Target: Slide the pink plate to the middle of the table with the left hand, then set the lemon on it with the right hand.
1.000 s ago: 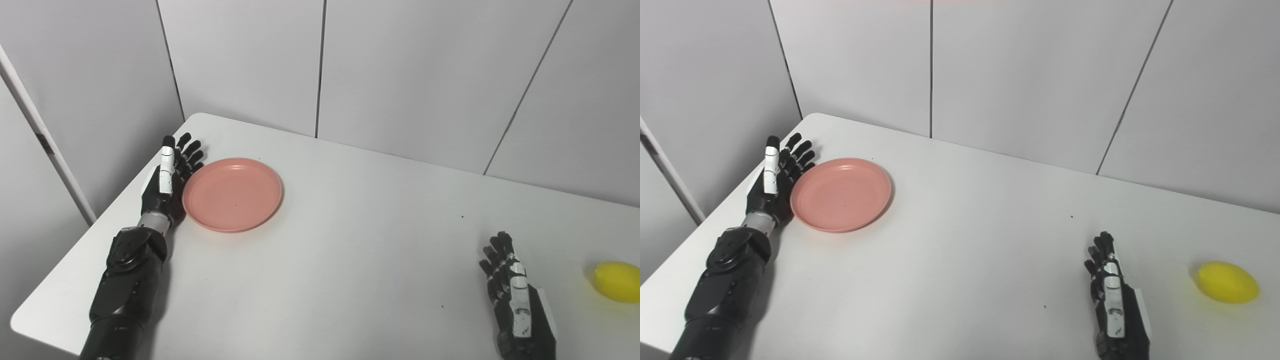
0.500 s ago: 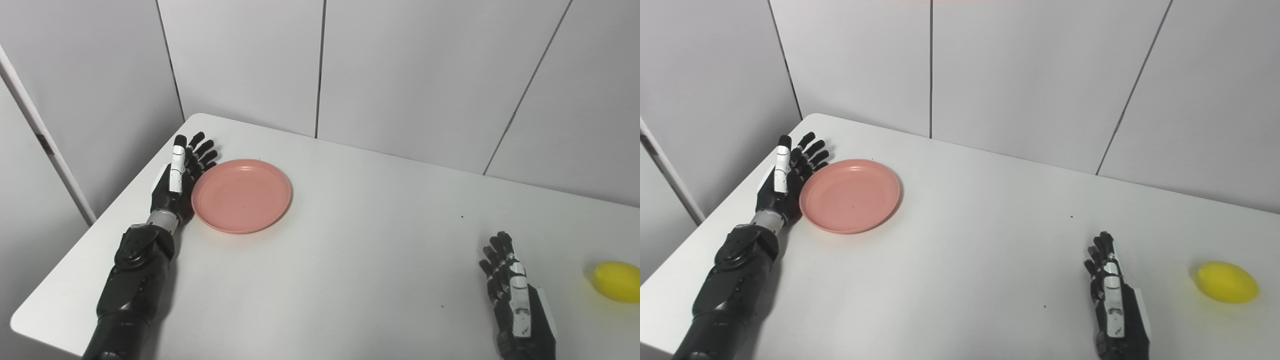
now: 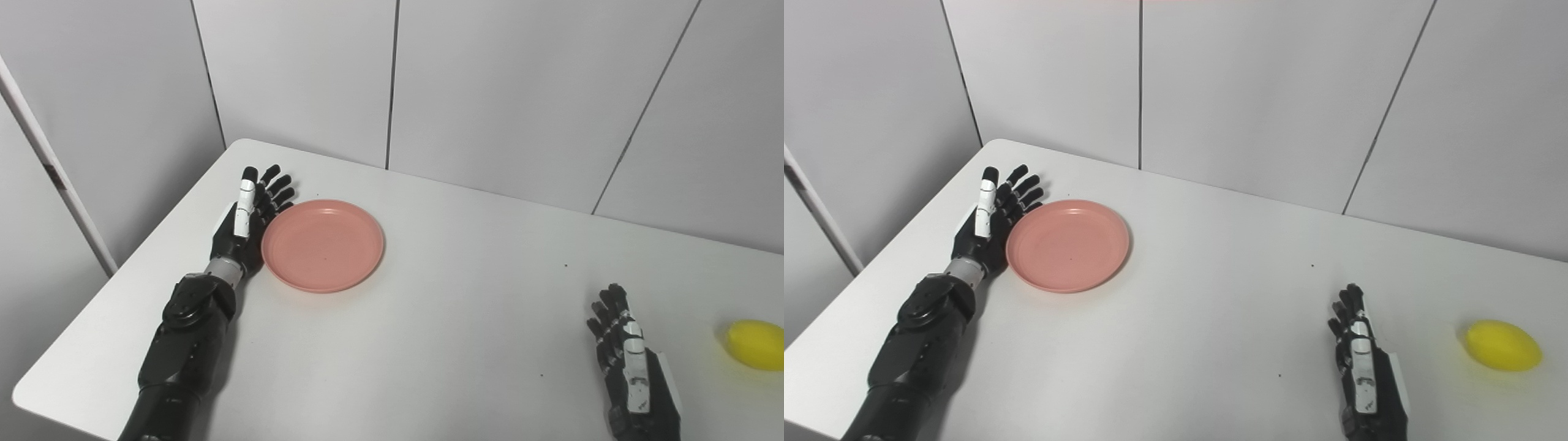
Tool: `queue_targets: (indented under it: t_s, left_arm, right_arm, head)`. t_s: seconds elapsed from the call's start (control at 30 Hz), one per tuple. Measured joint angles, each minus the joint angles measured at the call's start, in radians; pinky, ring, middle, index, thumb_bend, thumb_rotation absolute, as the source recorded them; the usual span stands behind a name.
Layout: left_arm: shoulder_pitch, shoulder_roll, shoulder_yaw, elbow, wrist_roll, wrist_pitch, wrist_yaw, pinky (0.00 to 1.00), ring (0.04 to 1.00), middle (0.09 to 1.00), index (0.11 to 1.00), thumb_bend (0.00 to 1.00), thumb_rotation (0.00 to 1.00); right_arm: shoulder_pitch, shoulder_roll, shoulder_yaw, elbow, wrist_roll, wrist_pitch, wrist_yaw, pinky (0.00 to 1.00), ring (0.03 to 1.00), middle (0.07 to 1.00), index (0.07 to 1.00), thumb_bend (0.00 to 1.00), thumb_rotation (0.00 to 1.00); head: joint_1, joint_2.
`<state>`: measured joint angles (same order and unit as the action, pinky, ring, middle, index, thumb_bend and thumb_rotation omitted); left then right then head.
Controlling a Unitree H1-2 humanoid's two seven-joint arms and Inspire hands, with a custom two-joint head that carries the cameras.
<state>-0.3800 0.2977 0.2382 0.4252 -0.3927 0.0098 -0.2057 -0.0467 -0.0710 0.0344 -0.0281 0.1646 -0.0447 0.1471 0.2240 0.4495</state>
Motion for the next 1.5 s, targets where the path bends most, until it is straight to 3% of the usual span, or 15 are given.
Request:
queue_targets:
  t_s: [0.17, 0.37, 1.0, 1.5]
  left_arm:
    - [0.013, -0.028, -0.014, -0.064, 0.012, 0.056, 0.008, 0.95, 0.947, 0.951, 0.948, 0.72, 0.99]
    - [0.019, -0.041, -0.035, -0.092, 0.032, 0.08, 0.009, 0.96, 0.949, 0.953, 0.951, 0.73, 0.98]
    - [0.033, -0.084, -0.098, -0.139, 0.034, 0.098, 0.006, 0.99, 0.974, 0.982, 0.98, 0.7, 1.0]
    - [0.034, -0.161, -0.145, -0.145, 0.076, 0.083, 0.001, 0.99, 0.967, 0.972, 0.976, 0.7, 1.0]
  right_arm:
    - [0.0, 0.0, 0.0, 0.0, 0.0, 0.0, 0.0, 1.0, 1.0, 1.0, 1.0, 0.66, 1.0]
    - [0.0, 0.001, 0.0, 0.0, 0.0, 0.0, 0.0, 1.0, 1.0, 1.0, 1.0, 0.66, 1.0]
    - [0.0, 0.003, 0.0, 0.0, -0.008, 0.0, -0.001, 1.0, 1.0, 1.0, 1.0, 0.69, 1.0]
    - [0.0, 0.013, -0.001, 0.0, -0.022, 0.0, -0.002, 1.0, 1.0, 1.0, 1.0, 0.69, 1.0]
  head:
    - [-0.005, 0.003]
    - [-0.012, 0.006]
    - [-0.04, 0.018]
    - [-0.057, 0.032]
